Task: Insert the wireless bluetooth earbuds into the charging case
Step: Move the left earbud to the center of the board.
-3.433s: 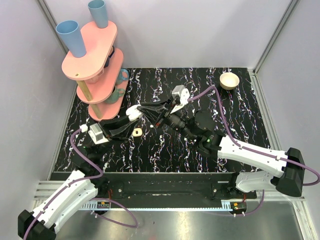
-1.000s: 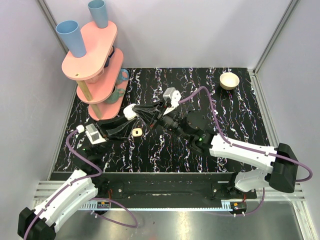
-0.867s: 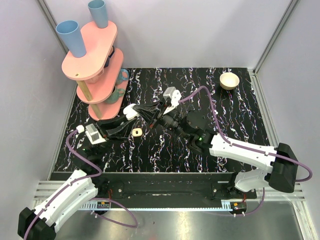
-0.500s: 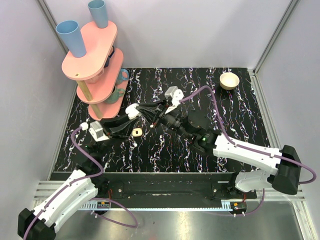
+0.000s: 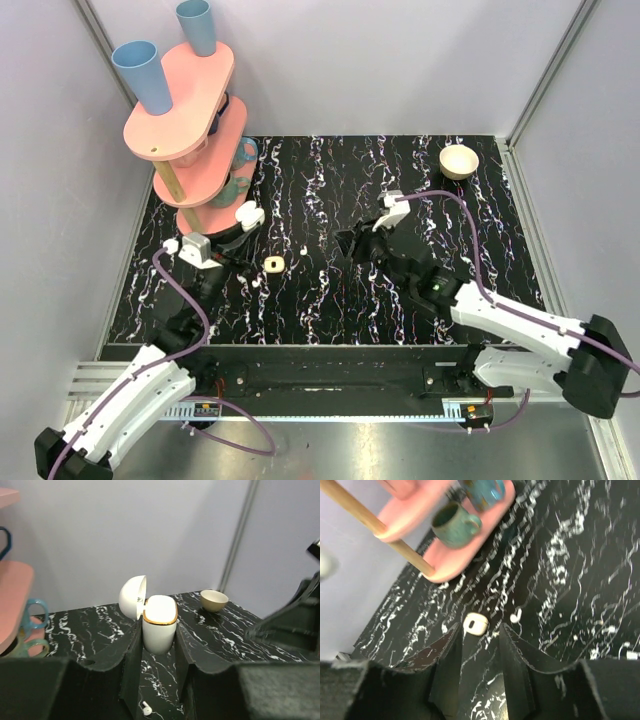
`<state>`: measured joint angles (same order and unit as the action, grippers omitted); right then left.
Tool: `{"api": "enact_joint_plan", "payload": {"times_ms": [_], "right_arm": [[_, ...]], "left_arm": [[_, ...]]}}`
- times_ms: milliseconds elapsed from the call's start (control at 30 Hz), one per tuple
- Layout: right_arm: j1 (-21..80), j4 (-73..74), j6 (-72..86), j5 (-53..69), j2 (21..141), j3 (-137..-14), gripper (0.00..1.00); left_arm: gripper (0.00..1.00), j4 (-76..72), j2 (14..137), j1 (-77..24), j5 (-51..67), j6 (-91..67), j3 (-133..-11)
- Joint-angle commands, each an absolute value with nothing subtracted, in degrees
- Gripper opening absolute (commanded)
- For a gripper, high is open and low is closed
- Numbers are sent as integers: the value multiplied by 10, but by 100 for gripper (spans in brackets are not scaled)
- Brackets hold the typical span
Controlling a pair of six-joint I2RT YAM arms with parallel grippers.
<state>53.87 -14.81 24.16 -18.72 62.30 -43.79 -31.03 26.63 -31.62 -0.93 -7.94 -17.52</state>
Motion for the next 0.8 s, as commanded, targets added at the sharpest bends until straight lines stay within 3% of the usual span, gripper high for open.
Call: {"api": "enact_joint_plan", "payload": {"times_ms": [0, 133, 367, 600, 767], "right_arm": [[512, -116, 367, -122, 681, -441, 43], [512, -141, 389, -53, 786, -483, 45], [512, -202, 398, 182, 1011, -612, 47], [526, -158, 417, 175, 1103, -732, 48], [563, -76, 446, 56, 1146, -785, 50]], "left_arm": [[0, -280, 230, -316, -94, -66, -205], [0, -230, 198, -316, -122, -59, -228], [0, -142, 143, -316, -141, -28, -263], [0, -103, 124, -316, -142, -12, -276], [0, -100, 116, -317, -148, -10, -273]]}}
